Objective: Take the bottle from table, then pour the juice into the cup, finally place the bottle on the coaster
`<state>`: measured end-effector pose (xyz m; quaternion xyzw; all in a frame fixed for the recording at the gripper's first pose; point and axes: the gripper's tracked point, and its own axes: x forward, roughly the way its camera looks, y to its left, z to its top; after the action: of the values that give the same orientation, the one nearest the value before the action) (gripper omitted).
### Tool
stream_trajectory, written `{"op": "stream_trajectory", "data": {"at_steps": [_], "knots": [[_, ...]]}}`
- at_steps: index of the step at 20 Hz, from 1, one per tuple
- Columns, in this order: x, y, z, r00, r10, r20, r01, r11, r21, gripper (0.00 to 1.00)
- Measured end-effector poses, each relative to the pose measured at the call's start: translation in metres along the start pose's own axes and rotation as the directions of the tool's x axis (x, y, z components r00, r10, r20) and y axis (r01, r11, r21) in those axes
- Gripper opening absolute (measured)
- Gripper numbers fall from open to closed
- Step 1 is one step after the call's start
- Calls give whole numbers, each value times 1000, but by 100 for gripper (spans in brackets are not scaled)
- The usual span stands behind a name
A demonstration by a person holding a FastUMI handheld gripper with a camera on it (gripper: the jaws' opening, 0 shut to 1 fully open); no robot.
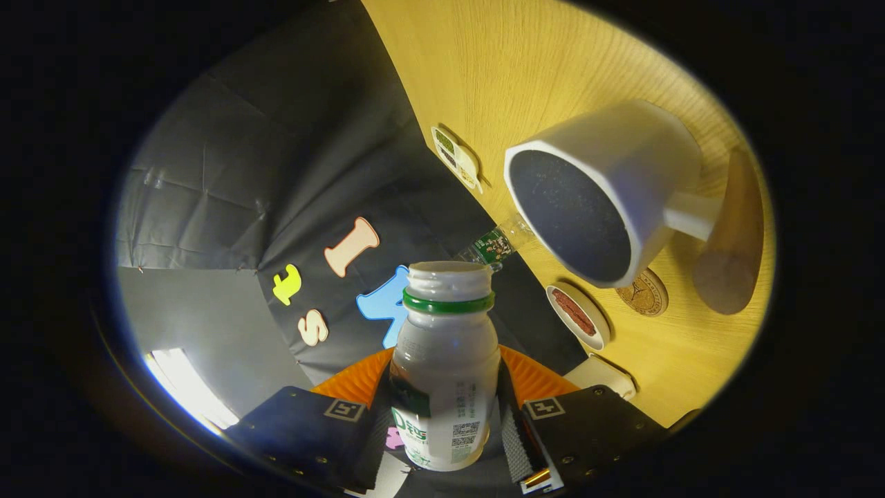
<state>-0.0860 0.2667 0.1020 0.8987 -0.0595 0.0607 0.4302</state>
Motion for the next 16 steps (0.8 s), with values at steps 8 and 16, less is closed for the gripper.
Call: {"op": "stream_trajectory", "data": {"at_steps": [8,16], "knots": [[0,-3,2,1000,0,3,0,1000,-5,69],[2,-27,4,995,-96,8,93,932,-350,69]]}}
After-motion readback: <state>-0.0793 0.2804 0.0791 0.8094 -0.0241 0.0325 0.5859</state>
